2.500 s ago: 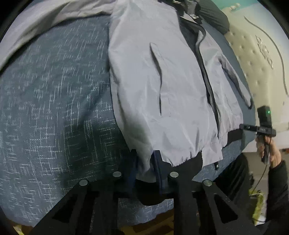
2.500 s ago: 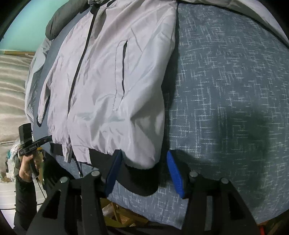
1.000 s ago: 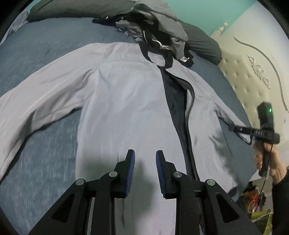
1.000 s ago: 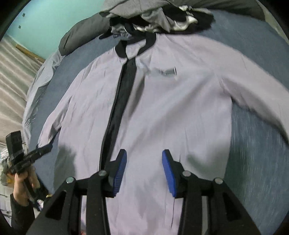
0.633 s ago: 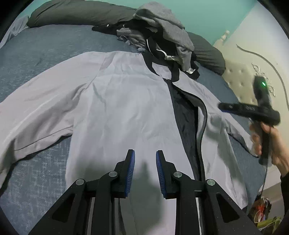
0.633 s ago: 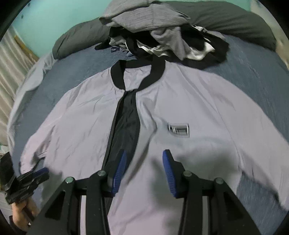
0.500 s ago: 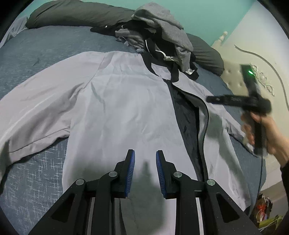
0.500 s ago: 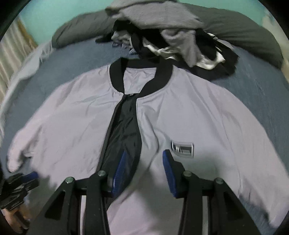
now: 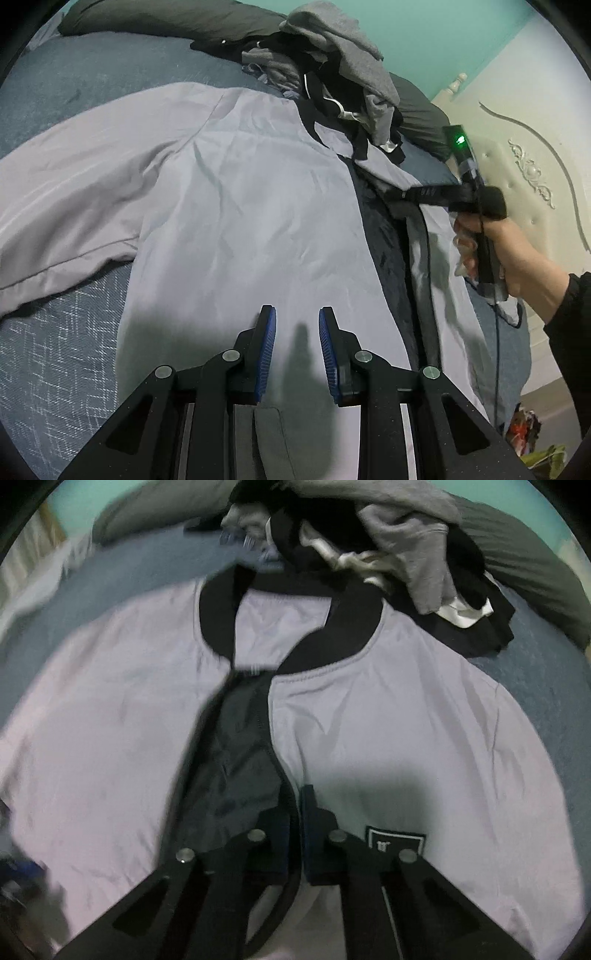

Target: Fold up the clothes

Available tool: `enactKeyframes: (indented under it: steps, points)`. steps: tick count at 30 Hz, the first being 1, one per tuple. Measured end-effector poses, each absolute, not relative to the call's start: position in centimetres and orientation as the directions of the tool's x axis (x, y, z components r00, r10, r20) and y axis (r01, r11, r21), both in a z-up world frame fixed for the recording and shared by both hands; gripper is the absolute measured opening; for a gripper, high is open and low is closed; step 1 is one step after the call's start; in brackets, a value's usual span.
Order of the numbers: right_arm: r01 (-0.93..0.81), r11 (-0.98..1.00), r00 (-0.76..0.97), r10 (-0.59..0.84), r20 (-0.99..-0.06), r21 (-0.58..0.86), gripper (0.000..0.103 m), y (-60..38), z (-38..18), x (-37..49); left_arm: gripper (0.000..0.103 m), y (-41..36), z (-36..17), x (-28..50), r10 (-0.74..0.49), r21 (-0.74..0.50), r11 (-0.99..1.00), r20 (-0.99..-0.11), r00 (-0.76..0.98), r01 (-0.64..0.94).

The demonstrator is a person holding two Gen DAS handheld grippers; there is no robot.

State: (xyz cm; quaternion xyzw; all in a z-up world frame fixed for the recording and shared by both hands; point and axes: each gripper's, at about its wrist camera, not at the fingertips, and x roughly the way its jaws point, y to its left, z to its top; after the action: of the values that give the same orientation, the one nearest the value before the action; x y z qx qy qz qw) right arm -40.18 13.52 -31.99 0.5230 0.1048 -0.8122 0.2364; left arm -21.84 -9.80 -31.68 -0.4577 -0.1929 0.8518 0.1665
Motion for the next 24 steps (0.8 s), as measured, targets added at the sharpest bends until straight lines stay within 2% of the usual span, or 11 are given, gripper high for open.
enactKeyframes:
  steps: [4,10,14,18,19,21,24]
  points:
    - [0.436,-0.87,-0.356,-0.404,-0.843,0.233,0.003,15.0,-30.4,-41.5,0.026,-10.1,-31.6,-21.9,0.464,-0.49,-0.866,-0.71,-0.53,-0.101]
    - [0.431,-0.864,-0.304,-0.409,-0.861,0.258,0.003,12.7,-32.4,-42.4,0.026,-10.0,-31.2,-21.5,0.465,-0.487,-0.866,-0.706,-0.533,-0.111]
    - [0.427,-0.862,-0.254,-0.403,-0.879,0.272,0.008,11.3,-34.1,-42.4,0.027,-9.8,-31.3,-21.5,0.469,-0.486,-0.866,-0.711,-0.525,-0.116]
    - [0.409,-0.847,-0.234,-0.455,-0.859,0.338,0.012,12.2,-33.7,-42.2,0.027,-9.9,-31.4,-21.5,0.469,-0.488,-0.866,-0.711,-0.524,-0.112]
    - [0.416,-0.845,-0.259,-0.465,-0.847,0.337,0.014,12.5,-33.0,-41.9,0.028,-9.9,-31.4,-21.6,0.469,-0.489,-0.865,-0.711,-0.524,-0.111]
    - [0.434,-0.84,-0.317,-0.48,-0.818,0.325,0.036,13.0,-31.3,-41.3,0.028,-9.9,-31.3,-21.7,0.467,-0.489,-0.865,-0.71,-0.526,-0.108]
    - [0.429,-0.836,-0.383,-0.511,-0.769,0.342,0.039,14.3,-29.5,-40.6,0.028,-10.0,-31.1,-21.7,0.465,-0.489,-0.866,-0.708,-0.531,-0.107]
